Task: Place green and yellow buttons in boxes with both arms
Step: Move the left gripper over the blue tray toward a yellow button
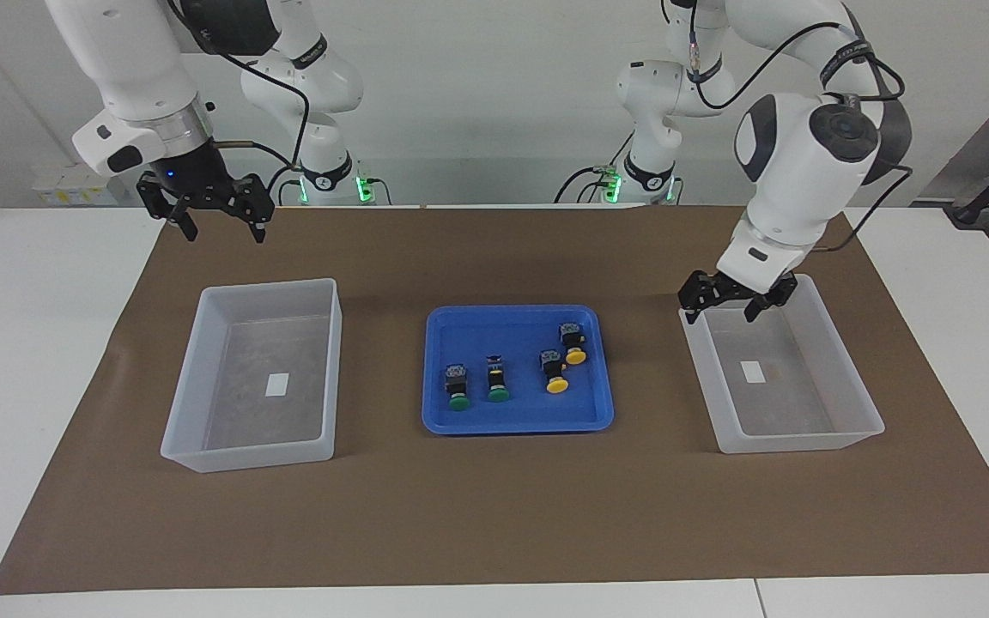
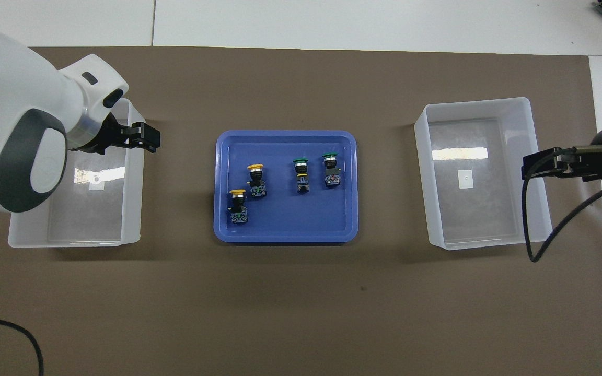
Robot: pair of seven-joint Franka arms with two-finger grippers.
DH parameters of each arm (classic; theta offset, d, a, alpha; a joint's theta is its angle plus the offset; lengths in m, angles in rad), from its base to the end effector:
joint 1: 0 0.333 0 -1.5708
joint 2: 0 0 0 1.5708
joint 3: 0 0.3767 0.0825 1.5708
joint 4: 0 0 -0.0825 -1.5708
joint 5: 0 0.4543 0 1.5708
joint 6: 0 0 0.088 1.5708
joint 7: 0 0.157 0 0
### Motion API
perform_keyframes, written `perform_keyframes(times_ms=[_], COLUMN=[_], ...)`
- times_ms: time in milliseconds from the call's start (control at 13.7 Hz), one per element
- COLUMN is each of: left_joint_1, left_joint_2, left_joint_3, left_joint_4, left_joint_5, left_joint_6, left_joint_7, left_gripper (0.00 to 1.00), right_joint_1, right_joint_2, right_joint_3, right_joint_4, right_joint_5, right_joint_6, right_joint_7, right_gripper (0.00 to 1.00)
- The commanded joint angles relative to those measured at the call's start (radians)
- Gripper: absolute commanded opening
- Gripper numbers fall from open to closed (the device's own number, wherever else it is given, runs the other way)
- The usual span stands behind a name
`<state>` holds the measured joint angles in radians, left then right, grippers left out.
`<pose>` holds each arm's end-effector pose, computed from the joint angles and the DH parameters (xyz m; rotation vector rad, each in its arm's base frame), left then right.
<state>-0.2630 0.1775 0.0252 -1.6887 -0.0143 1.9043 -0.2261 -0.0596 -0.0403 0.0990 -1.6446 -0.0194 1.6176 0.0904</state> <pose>0.6799 -0.1675 0.4824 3.1234 -0.0121 0.0547 0.6138 0.0223 0.6241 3.1181 -0.0784 0.0228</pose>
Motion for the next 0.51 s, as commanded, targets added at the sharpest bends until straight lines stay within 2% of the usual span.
perform_keyframes(times_ms=[0, 292, 438], left_joint_1=[-0.074, -0.136, -0.176], left_joint_2=[-0.047, -0.033, 0.018], left_joint_3=[0.012, 0.012, 0.012], left_joint_4=[-0.123, -0.181, -0.184], left_joint_5=[-0.001, -0.001, -0.001], left_joint_6=[0.128, 0.238, 0.272], left_joint_7=[-0.123, -0.222, -0.292], left_gripper=[1.0, 1.0, 1.0], right_joint_1=[-0.012, -0.02, -0.026], right_joint_2=[0.002, 0.002, 0.002], right_joint_3=[0.008, 0.007, 0.007], right_joint_4=[0.005, 0.005, 0.005], right_joint_5=[0.024, 0.024, 0.024], right_joint_6=[-0.008, -0.016, -0.007], right_joint_7=[0.005, 0.005, 0.005], right_gripper=[1.0, 1.0, 1.0])
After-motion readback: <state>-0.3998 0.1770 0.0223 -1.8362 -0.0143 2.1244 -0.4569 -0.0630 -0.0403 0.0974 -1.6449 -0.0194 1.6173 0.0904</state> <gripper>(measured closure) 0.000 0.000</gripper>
